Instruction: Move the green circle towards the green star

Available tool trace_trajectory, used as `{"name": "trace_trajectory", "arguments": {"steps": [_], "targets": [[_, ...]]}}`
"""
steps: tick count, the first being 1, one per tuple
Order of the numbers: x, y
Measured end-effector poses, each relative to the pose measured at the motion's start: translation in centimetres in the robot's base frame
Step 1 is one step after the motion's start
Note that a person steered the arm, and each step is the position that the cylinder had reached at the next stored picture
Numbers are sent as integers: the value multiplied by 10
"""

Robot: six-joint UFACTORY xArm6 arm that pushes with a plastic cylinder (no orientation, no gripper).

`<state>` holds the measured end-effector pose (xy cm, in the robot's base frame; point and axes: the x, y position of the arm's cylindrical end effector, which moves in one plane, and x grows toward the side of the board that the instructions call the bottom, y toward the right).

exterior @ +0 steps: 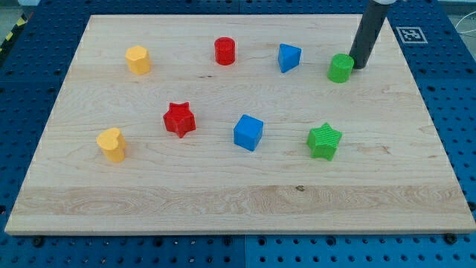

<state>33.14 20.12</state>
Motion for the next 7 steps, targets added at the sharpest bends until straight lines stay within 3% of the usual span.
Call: {"name": "trace_trajectory", "arguments": {"steps": [1,3,7], "targets": [[-17,-10],[-5,-31],[85,-33]]}}
